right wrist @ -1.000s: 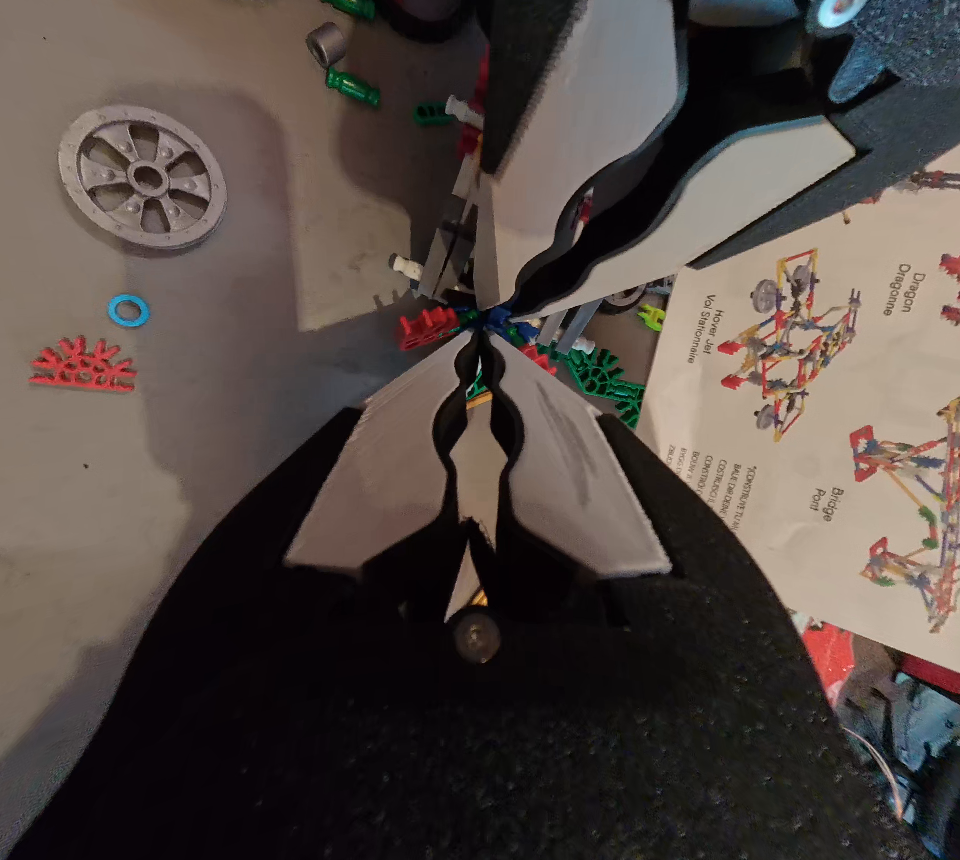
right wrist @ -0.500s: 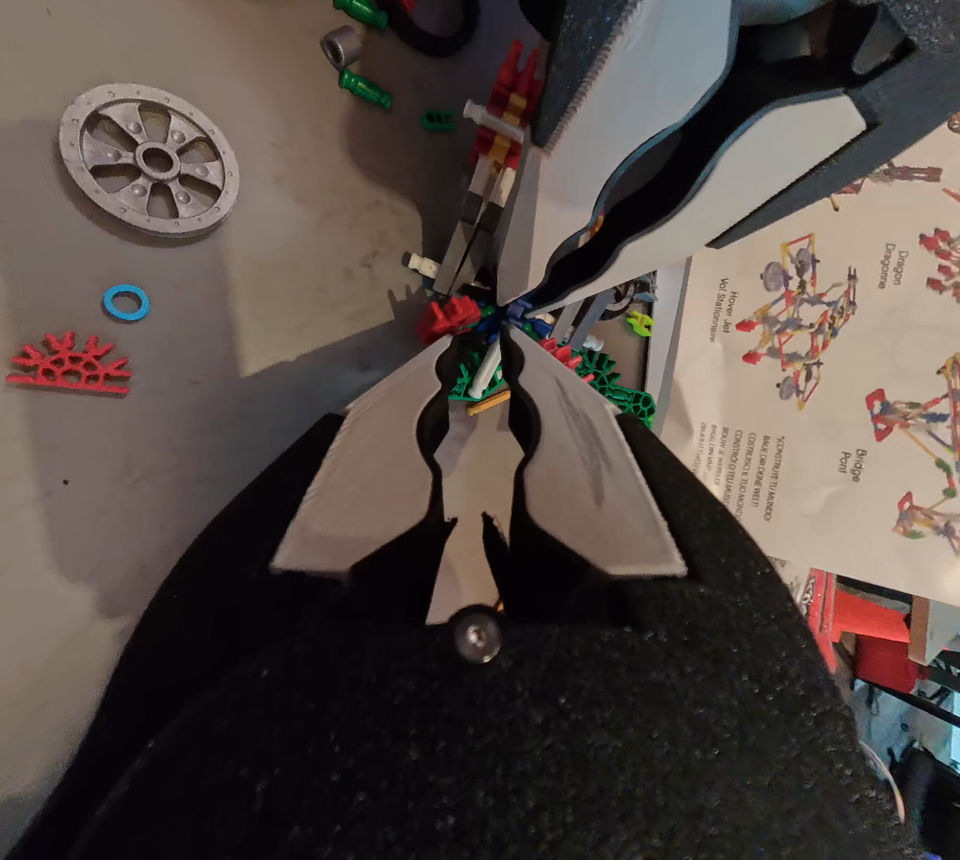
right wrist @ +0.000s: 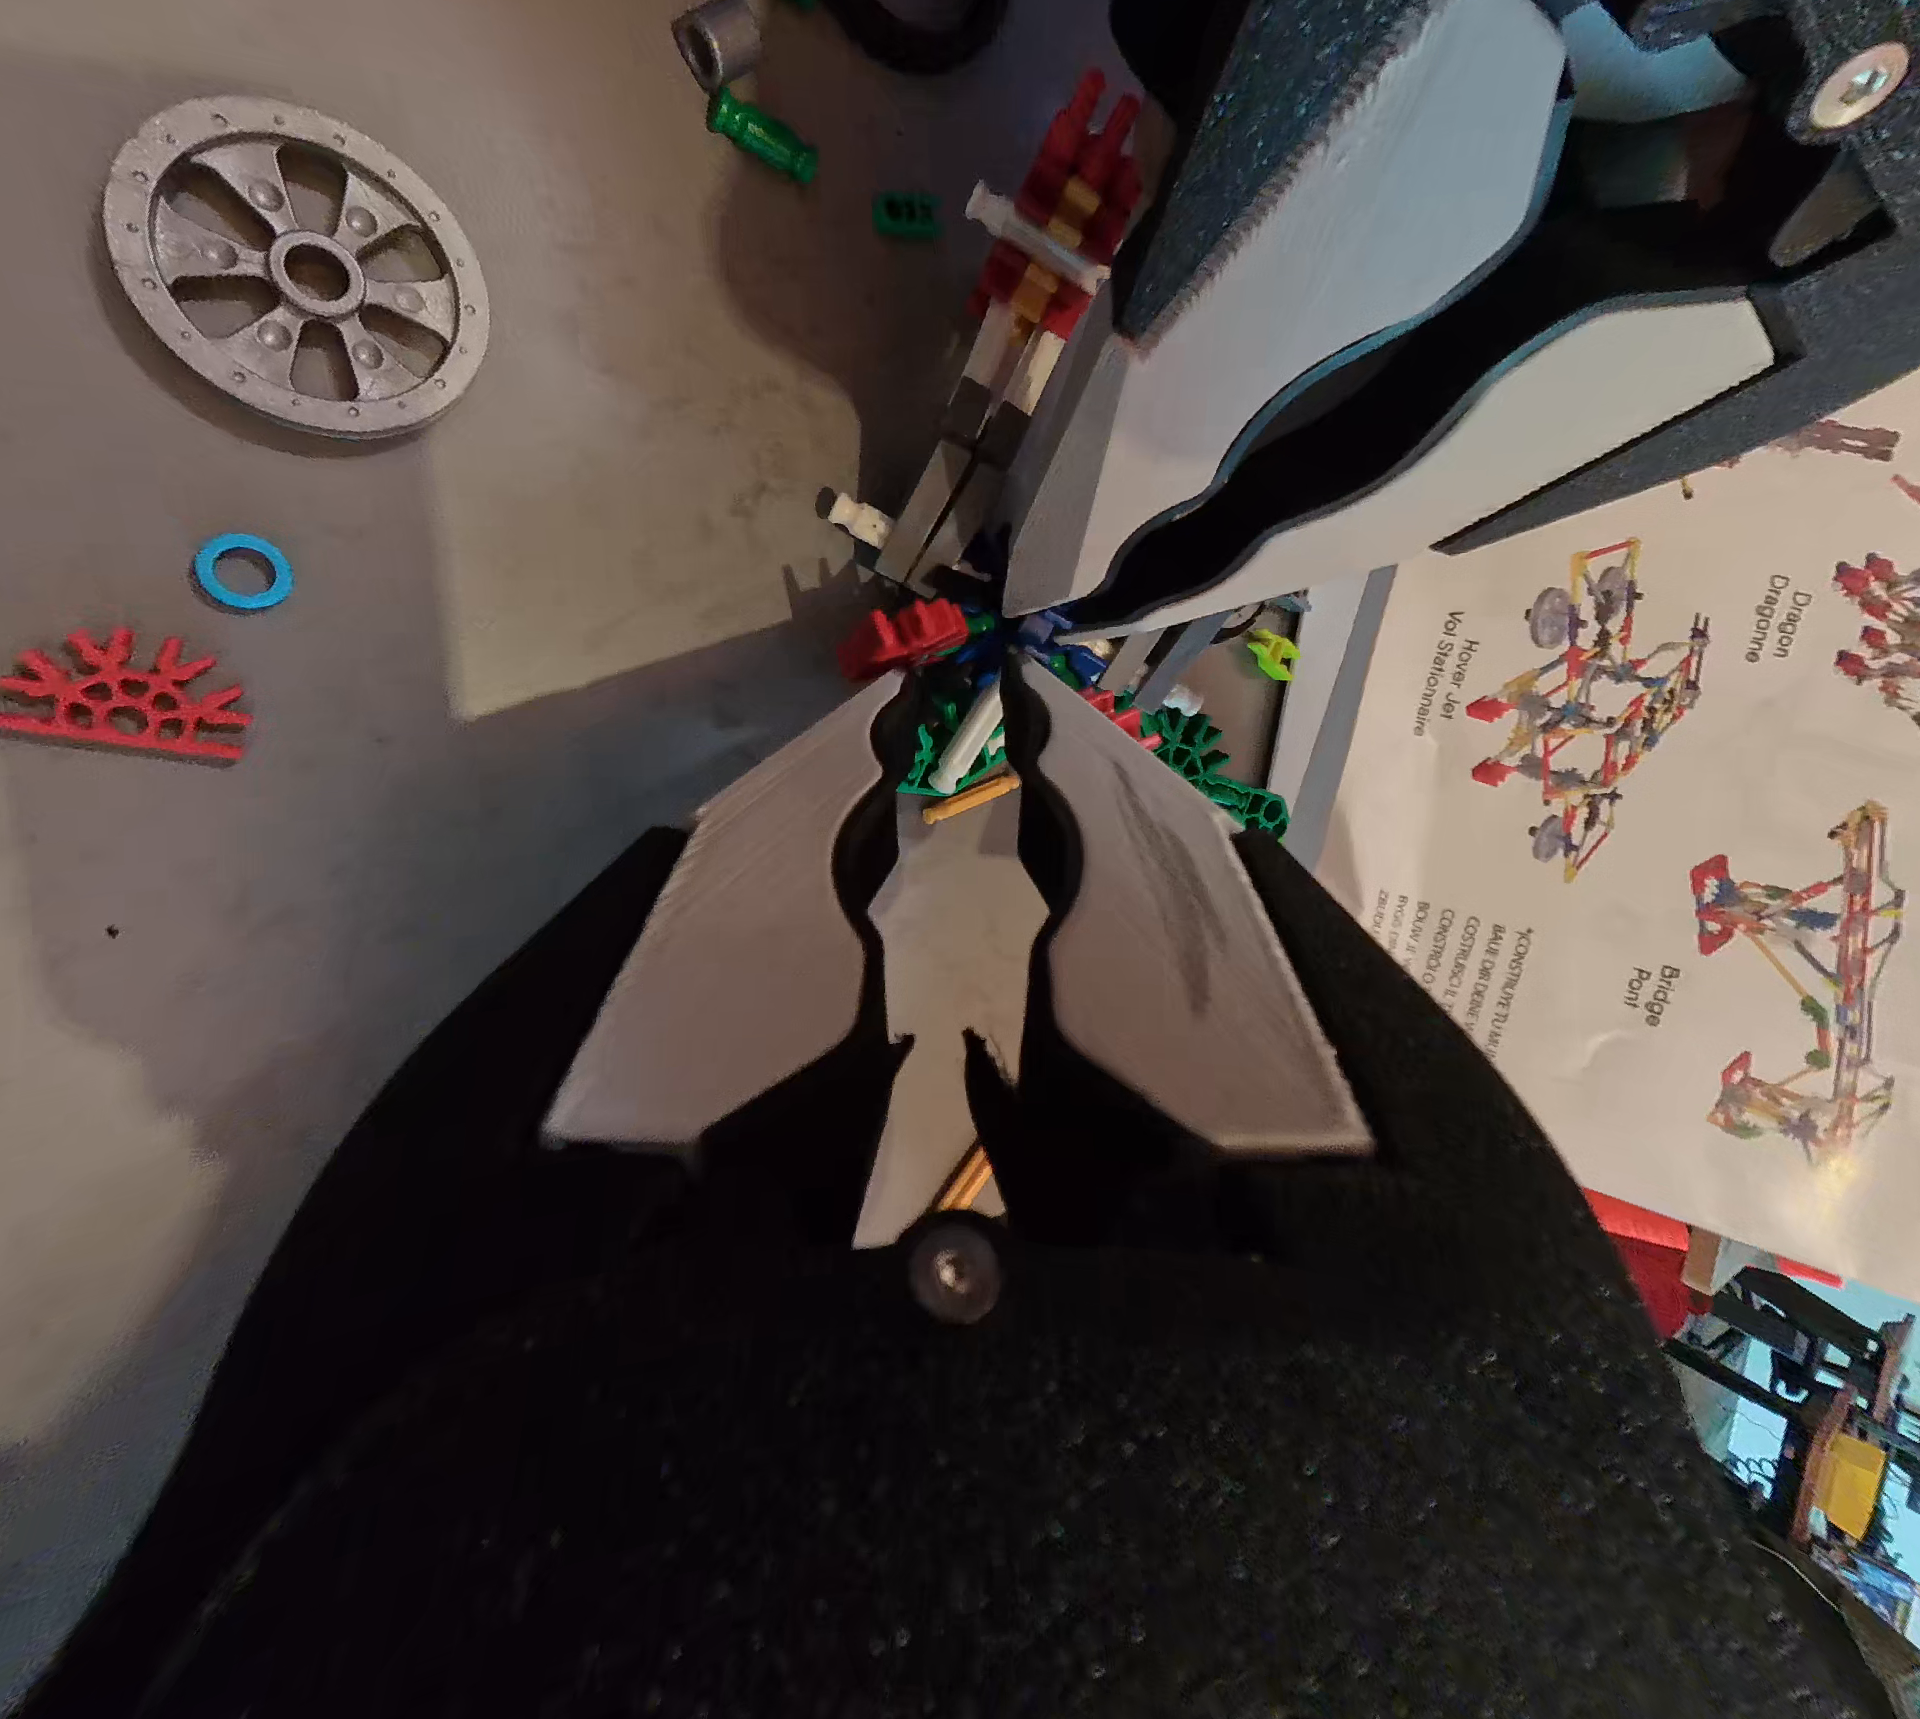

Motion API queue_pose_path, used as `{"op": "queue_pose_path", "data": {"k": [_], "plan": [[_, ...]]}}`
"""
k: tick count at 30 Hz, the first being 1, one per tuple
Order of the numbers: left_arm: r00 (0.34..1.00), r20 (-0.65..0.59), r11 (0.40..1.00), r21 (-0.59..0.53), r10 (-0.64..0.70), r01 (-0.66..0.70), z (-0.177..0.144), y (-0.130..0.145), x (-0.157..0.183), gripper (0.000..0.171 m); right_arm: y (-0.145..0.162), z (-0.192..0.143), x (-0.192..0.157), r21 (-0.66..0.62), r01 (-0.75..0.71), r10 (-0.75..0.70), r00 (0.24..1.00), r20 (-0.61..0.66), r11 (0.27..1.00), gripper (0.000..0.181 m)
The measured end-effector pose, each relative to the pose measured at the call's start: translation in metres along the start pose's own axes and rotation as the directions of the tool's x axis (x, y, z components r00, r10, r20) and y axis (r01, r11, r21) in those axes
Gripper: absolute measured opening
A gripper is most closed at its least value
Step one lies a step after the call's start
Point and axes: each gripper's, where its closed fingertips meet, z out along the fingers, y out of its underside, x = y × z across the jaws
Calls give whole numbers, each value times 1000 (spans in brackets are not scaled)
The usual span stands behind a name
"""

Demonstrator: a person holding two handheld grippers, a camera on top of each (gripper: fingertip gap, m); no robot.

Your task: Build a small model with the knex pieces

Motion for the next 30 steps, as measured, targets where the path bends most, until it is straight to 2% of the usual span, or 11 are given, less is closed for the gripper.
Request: {"op": "queue_pose_path", "data": {"k": [9,15,19,21,30], "plan": [[1000,0,1000,-4,4,-4,0,0,0,5,-2,2,0,-80,18,-9,994,110,997,6],[1000,10,1000,0,18,-18,0,1,-2,6,-2,3,5,-77,-7,16,993,115,997,1],[999,16,1000,5,30,-30,-1,2,-2,6,-2,3,4,-27,-38,40,994,101,999,6],[1000,13,1000,12,27,-27,-1,2,-3,6,-3,3,5,1,-16,16,999,42,1000,6],[999,7,999,30,35,-36,0,-1,-1,6,1,-7,-3,101,-131,132,991,-1,986,9]]}}
